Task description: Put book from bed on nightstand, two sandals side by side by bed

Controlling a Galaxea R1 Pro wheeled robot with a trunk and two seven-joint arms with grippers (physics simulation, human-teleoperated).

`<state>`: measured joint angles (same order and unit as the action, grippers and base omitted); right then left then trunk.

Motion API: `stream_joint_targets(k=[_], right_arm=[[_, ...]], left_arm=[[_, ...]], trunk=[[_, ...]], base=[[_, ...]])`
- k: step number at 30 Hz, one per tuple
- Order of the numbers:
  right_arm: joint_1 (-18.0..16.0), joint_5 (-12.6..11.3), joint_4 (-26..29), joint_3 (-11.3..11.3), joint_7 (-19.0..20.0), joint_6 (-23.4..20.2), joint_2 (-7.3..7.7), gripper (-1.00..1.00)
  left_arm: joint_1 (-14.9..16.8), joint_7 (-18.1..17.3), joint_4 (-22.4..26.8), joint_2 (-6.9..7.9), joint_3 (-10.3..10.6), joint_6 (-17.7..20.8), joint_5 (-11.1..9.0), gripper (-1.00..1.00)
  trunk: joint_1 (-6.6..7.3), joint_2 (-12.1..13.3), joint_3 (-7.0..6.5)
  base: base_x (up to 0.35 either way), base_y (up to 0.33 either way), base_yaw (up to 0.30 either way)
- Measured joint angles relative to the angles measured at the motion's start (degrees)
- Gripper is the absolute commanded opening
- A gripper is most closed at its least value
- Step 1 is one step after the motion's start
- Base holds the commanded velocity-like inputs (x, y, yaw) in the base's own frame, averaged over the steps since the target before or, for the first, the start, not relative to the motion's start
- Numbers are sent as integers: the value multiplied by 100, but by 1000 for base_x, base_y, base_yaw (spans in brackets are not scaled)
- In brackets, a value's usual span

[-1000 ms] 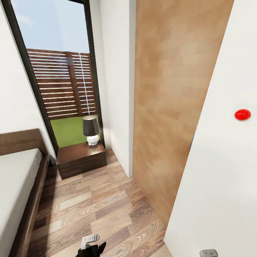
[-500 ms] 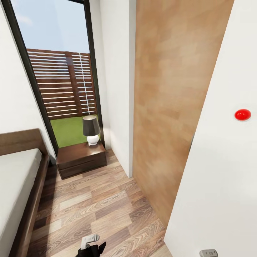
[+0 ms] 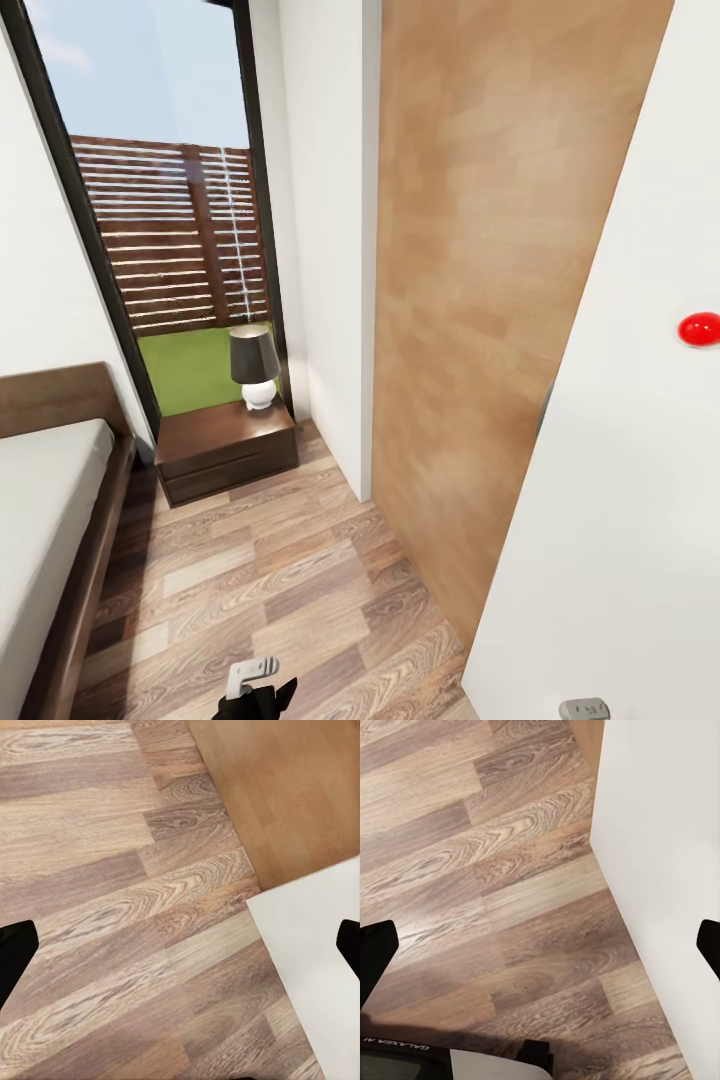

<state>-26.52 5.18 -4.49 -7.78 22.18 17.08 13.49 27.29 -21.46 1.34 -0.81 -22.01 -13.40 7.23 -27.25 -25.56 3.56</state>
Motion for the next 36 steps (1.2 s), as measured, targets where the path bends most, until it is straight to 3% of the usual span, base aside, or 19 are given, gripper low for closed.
stream_joint_targets(k=[15, 36], right_arm=[[0, 0, -2, 0, -1, 0, 0, 100], [-1, 8, -3, 0, 0, -1, -1, 100]], left_arm=[[1, -1, 1, 0, 1, 0, 0, 100], [1, -1, 1, 1, 0, -1, -1, 100]], trunk=[[0, 0, 0], [-1, 0, 0]], base=[[59, 0, 15], [2, 0, 239]])
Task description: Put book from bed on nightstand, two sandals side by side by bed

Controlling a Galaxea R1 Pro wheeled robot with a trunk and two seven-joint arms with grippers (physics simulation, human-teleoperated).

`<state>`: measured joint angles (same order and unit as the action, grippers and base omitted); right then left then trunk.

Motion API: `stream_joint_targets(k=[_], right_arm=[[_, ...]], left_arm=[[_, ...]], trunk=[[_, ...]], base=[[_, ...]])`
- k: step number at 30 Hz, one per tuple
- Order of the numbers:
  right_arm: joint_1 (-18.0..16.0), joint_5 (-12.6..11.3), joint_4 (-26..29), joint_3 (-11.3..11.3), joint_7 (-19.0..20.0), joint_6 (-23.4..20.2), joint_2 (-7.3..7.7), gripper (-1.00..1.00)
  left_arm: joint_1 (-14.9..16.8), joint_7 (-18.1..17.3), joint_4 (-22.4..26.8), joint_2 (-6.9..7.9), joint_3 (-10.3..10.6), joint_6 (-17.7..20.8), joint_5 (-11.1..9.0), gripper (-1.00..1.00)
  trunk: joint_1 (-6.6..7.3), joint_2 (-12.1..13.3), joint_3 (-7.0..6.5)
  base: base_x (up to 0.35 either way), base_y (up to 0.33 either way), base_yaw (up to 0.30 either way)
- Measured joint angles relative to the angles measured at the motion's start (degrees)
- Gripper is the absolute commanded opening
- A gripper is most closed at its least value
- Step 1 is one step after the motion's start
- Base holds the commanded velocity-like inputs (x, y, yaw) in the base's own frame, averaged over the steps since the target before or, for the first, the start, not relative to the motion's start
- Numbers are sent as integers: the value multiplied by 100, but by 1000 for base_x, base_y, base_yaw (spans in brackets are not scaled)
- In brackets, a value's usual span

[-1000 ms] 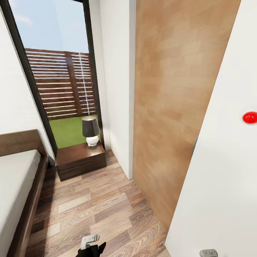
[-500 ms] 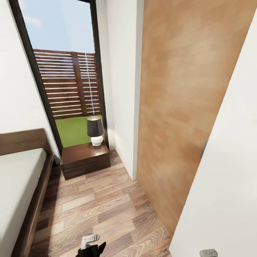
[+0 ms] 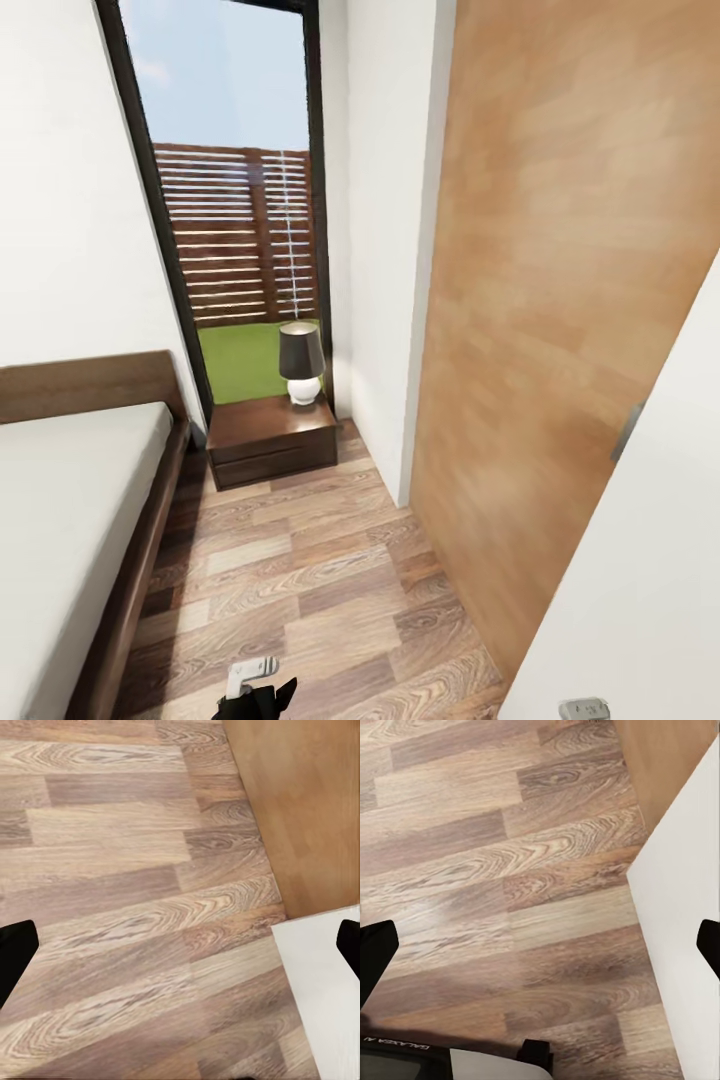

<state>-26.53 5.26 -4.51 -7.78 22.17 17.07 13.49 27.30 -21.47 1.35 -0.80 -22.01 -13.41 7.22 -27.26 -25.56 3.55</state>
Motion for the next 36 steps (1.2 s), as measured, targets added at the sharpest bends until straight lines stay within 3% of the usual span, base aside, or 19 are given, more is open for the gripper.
stream_joint_targets(k=[5, 13, 15, 17, 19, 22, 36], right_arm=[[0, 0, 0, 0, -1, 0, 0, 100], [1, 12, 1, 3, -15, -4, -4, 100], [1, 16, 1, 4, -20, -6, -66, 100], [2, 19, 3, 5, -24, -9, -237, 100], [2, 28, 7, 12, -25, -12, -606, 100], [1, 13, 9, 3, 0, -16, -768, 100], [1, 2, 9, -9, -11, -9, -809, 100]], left_arm=[[-1, -1, 0, -1, 1, 2, 1, 100], [-1, 1, -1, -8, 0, 8, 0, 100], [-1, 1, -2, -8, 0, 8, 0, 100], [1, 1, -2, -8, 0, 8, 0, 100], [2, 2, -2, -8, 0, 9, 0, 100], [0, 1, -2, -8, 0, 9, 0, 100], [0, -6, -1, -8, 0, 9, 0, 100]], trunk=[[0, 0, 0], [0, 0, 0], [0, 0, 0], [0, 0, 0], [0, 0, 0], [0, 0, 0], [0, 0, 0]], base=[[0, 0, 257], [0, 0, 36], [0, 0, 3], [0, 0, 1], [0, 0, 0], [0, 0, 0], [0, 0, 0]])
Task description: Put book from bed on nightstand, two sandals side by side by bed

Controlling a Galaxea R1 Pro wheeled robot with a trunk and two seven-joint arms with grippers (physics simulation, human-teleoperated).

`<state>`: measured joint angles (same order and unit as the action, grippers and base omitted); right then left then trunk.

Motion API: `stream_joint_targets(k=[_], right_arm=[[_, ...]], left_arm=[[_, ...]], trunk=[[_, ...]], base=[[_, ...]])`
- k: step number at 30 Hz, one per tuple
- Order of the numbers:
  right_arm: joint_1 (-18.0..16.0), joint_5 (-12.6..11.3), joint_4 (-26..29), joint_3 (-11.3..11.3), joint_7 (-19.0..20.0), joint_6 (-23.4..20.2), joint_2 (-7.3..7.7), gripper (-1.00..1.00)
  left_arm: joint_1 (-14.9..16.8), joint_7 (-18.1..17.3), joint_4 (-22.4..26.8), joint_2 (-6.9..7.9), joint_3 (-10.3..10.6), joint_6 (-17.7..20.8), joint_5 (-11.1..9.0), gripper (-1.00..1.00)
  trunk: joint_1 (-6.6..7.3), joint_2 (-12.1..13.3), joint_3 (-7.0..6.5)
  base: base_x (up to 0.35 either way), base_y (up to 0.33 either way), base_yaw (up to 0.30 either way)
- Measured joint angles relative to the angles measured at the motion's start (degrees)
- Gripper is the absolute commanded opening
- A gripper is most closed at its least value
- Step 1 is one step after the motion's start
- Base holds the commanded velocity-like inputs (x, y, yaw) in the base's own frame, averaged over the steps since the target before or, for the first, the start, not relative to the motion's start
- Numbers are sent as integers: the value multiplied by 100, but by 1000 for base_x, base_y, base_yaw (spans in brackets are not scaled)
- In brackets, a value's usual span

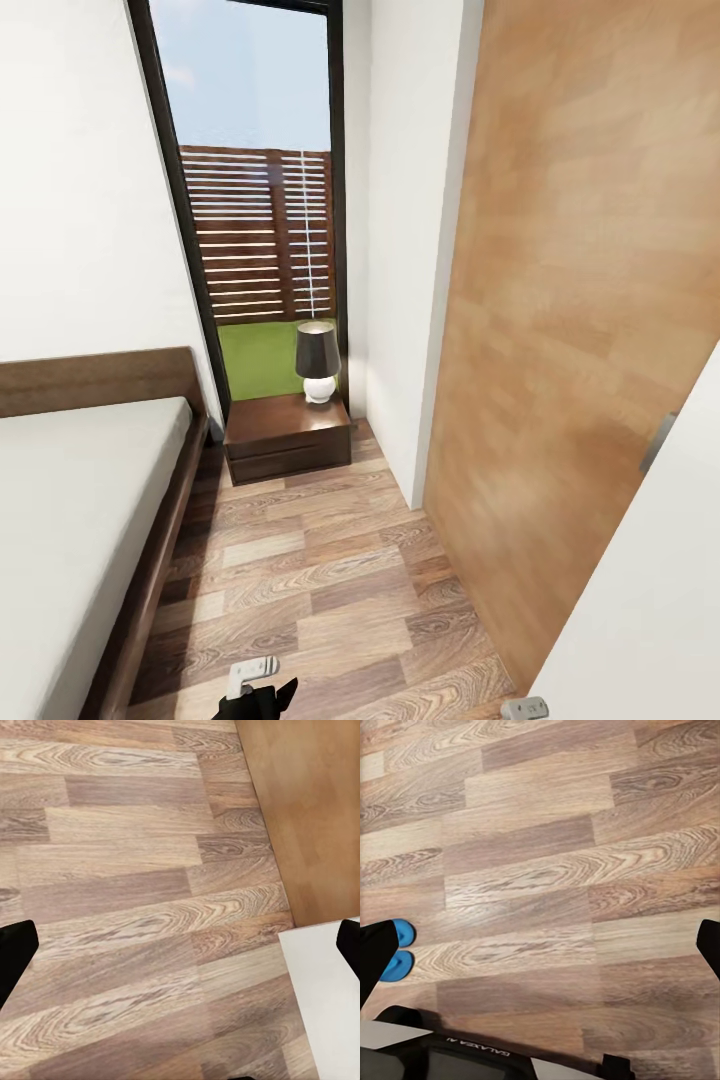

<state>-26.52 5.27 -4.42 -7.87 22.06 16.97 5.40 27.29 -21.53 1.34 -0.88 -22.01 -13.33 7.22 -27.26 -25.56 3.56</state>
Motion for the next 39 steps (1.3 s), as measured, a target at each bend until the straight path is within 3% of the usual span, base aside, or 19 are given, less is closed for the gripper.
stream_joint_targets(k=[8, 15, 39], right_arm=[[0, -1, -8, 0, -15, 1, 1, 100], [0, -1, -9, 0, -15, 2, 1, 100], [0, -1, -8, 0, 0, -3, 1, 100]], left_arm=[[0, 7, 0, -11, 1, 0, -8, 100], [0, 10, 0, -141, -6, 0, 0, 100], [0, 7, 0, -143, -9, -8, 0, 100]], trunk=[[1, 0, 0], [1, 0, 0], [0, 0, 0]], base=[[124, -40, 0], [47, -167, 0], [94, -39, 2]])
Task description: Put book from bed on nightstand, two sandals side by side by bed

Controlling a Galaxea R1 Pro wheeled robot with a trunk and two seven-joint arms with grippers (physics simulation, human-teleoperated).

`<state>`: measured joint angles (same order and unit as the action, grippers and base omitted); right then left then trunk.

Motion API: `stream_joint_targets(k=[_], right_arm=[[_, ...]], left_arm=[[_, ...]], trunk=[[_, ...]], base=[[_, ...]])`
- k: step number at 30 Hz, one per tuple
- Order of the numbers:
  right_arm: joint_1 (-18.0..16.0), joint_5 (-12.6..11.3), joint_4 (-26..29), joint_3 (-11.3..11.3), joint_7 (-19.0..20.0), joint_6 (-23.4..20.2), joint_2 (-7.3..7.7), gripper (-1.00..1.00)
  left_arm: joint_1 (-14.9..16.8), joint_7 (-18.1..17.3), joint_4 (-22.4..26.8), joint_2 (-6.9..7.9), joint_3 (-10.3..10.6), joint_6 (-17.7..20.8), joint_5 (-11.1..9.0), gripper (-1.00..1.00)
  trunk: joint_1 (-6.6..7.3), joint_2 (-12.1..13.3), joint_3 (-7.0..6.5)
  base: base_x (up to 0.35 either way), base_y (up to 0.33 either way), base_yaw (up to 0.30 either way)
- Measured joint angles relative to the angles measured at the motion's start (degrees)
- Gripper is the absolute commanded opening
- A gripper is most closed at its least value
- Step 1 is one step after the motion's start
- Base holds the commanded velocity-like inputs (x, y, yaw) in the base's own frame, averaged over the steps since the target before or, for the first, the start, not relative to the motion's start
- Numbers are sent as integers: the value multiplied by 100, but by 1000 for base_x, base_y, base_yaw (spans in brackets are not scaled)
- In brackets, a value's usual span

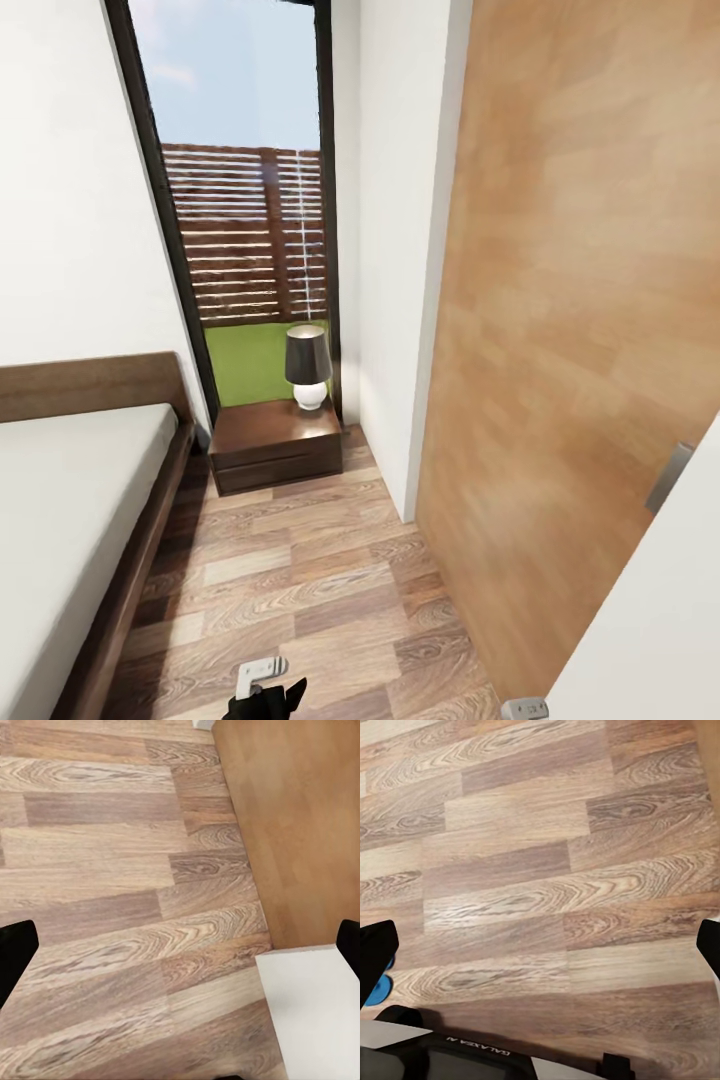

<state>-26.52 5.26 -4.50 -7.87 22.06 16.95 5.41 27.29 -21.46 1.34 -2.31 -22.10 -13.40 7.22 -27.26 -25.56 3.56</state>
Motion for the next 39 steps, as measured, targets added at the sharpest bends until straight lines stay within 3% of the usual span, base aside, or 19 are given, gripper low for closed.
stream_joint_targets(k=[15, 39], right_arm=[[-1, 1, 0, 0, 11, -4, -1, 100], [0, 2, 1, 0, 13, 2, 0, 100]], left_arm=[[-1, -2, 1, -4, 1, -2, 1, 100], [0, 8, 0, -3, 0, -1, 0, 100]], trunk=[[0, 0, 0], [1, 0, 0]], base=[[1, 0, 234], [106, -69, 11]])
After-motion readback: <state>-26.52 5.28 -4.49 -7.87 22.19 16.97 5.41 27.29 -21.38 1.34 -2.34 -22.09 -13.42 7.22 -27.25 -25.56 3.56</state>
